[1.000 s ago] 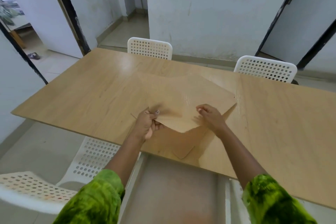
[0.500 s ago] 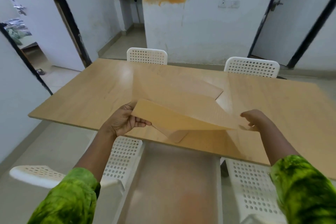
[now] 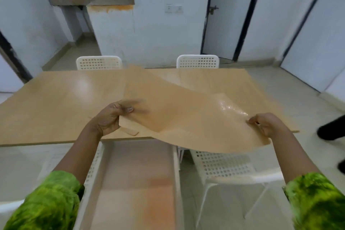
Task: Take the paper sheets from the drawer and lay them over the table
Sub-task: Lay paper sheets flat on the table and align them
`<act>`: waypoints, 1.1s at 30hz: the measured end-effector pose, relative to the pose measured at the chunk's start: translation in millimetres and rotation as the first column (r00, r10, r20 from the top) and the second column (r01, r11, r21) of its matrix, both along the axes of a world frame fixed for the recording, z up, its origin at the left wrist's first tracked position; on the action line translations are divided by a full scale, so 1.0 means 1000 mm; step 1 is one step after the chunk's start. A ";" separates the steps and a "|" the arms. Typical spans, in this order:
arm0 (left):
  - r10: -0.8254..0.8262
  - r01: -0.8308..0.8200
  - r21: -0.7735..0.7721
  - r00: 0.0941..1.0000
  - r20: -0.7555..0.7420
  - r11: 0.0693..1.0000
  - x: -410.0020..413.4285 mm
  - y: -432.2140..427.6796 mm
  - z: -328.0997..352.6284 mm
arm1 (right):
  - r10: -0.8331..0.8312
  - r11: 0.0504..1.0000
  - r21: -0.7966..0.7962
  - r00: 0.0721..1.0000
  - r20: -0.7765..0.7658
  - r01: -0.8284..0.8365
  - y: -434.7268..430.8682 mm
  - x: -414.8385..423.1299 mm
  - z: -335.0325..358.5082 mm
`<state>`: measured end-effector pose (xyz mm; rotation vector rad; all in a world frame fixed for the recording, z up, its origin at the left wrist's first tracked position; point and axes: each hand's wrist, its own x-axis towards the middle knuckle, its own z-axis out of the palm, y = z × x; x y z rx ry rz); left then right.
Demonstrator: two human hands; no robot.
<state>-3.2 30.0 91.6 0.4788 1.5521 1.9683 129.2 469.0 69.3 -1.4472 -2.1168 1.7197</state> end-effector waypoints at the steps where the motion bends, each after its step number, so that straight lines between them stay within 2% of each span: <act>1: 0.009 -0.010 -0.025 1.000 -0.005 1.000 0.000 0.015 0.000 | 0.001 1.000 -0.004 1.000 -0.017 -0.001 0.011 0.008 0.001; 10: 0.028 -0.025 -0.066 0.998 0.049 0.998 0.009 0.173 -0.019 | -0.013 1.000 -0.004 0.983 -0.184 0.012 0.160 0.050 -0.001; 14: 0.196 -0.189 -0.132 0.980 0.040 0.973 0.002 0.219 -0.038 | -0.046 0.998 0.017 0.963 -0.266 0.052 0.199 0.039 -0.011; 19: 0.387 -0.378 -0.236 0.922 -0.011 0.895 -0.017 0.266 -0.053 | -0.103 0.993 0.025 0.932 -0.346 0.119 0.220 0.009 -0.030; 26: 0.491 -0.468 -0.297 0.871 0.005 0.833 -0.044 0.311 -0.074 | -0.122 0.982 0.097 0.933 -0.338 0.163 0.239 -0.031 -0.053; 33: 0.528 -0.520 -0.432 0.842 -0.111 0.737 -0.065 0.337 -0.105 | -0.132 0.974 0.143 0.956 -0.261 0.173 0.254 -0.058 -0.080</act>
